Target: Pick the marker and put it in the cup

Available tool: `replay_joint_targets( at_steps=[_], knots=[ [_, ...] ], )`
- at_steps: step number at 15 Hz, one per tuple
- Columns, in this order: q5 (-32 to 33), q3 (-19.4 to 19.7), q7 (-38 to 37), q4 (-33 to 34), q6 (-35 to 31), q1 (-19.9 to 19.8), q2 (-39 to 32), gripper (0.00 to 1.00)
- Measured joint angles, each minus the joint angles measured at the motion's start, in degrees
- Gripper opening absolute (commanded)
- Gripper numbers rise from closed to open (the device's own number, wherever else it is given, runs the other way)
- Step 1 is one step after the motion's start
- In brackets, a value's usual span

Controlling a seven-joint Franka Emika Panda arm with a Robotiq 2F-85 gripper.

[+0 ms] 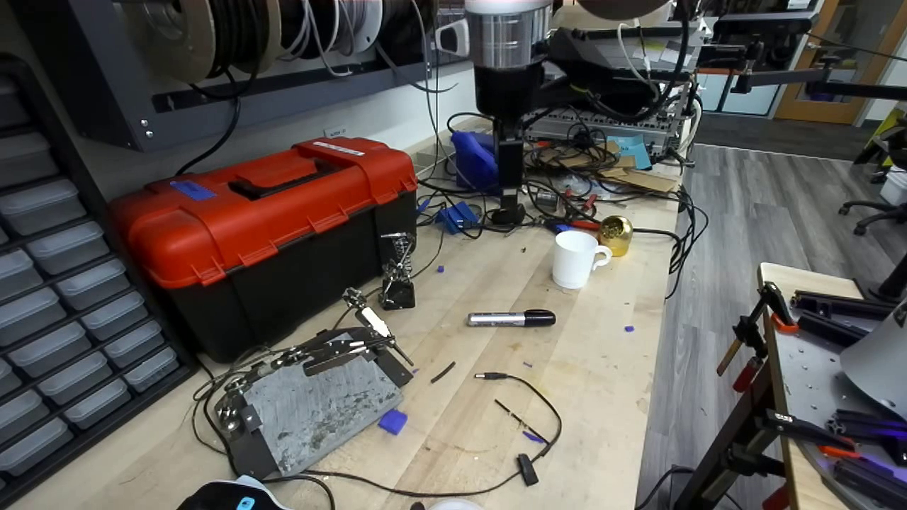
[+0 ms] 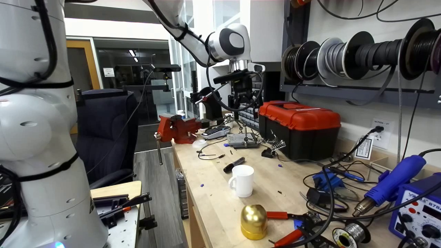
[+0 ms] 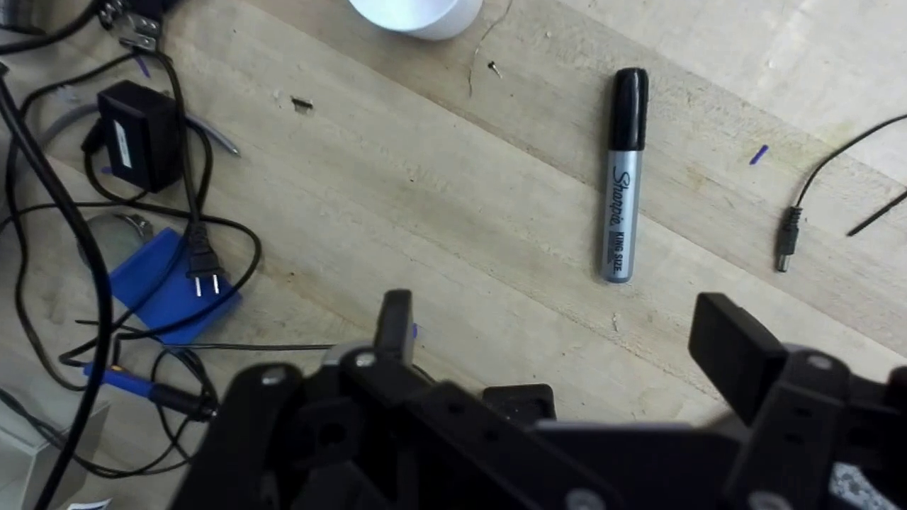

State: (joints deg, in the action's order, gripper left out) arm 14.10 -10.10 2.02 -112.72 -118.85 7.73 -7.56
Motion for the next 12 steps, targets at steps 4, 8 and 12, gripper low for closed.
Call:
replay_joint_targets(
  at_steps=[4, 8, 12],
  knots=[
    [-1.09, -0.08, 2.97, 1.26, -1.44, 0.29, -5.05, 1.0],
    [-1.91, -0.1, 5.34, 2.1, -2.94, 0.53, -8.59, 1.0],
    [-1.95, -0.17, 7.21, 3.79, -4.75, 1.04, -12.31, 1.0]
  ],
)
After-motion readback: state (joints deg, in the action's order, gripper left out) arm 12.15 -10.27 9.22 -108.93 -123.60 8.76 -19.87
